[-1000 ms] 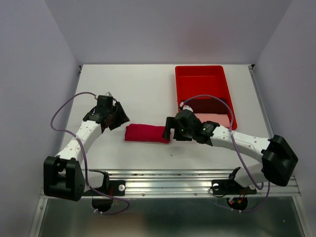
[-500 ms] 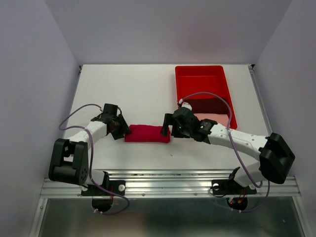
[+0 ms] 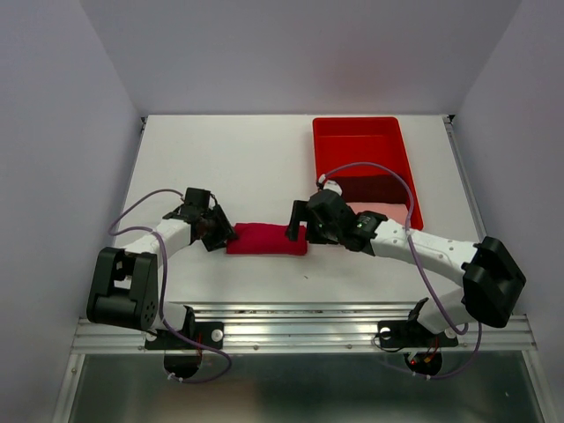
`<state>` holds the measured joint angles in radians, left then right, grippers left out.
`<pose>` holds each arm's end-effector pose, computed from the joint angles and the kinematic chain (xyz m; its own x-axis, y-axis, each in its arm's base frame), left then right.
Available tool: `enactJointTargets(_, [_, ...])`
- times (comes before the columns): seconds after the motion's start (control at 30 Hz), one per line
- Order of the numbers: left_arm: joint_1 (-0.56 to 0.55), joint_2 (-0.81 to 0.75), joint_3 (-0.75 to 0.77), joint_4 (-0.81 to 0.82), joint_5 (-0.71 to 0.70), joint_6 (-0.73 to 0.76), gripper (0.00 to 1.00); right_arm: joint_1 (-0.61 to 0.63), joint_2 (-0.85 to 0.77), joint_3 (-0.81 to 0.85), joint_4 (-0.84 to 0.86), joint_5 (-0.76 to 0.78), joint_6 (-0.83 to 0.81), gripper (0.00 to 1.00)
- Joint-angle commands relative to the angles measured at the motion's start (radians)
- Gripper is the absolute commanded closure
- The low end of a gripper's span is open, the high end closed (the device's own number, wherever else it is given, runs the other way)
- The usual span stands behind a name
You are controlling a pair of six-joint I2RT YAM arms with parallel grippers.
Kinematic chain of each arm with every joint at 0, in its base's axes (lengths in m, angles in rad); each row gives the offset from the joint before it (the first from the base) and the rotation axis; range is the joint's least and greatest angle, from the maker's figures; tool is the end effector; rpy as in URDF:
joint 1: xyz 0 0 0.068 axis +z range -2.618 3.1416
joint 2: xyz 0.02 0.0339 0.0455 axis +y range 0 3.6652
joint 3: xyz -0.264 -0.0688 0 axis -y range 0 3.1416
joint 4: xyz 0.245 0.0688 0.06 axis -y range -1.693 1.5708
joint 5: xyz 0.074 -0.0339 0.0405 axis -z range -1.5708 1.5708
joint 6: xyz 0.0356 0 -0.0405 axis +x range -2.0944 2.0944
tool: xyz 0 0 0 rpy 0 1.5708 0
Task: Roll the t-shirts
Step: Pick up the T-shirt from the center of the board.
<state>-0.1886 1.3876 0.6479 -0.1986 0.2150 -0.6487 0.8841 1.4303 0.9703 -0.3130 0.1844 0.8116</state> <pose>0.2516 -0.0558 0.1645 -0.8168 -0.4450 -0.3671 -0.2340 0.8372 -0.4943 0.1998 0.2335 0.2438 -0.7958 0.1540 -0.5856 -0.1449 0.8906 0.4311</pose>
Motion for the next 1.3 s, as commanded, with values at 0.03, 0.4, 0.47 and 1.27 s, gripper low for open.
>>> enactJointTargets(0.03, [-0.006,-0.036,-0.008,-0.012,0.003,-0.011,0.42,0.001,0.009,0.045,0.026,0.027,-0.012,0.02])
enactJointTargets(0.4, [-0.006,-0.237,-0.004,0.004,-0.028,-0.036,0.32,0.001,0.021,0.048,0.025,0.017,-0.025,0.02])
enactJointTargets(0.47, [-0.005,-0.193,0.009,-0.008,0.004,-0.003,0.26,0.001,0.024,0.051,0.023,0.015,-0.028,0.02])
enactJointTargets(1.27, [-0.04,-0.029,-0.019,0.011,0.04,-0.009,0.6,0.001,0.039,0.056,0.025,0.01,-0.029,0.02])
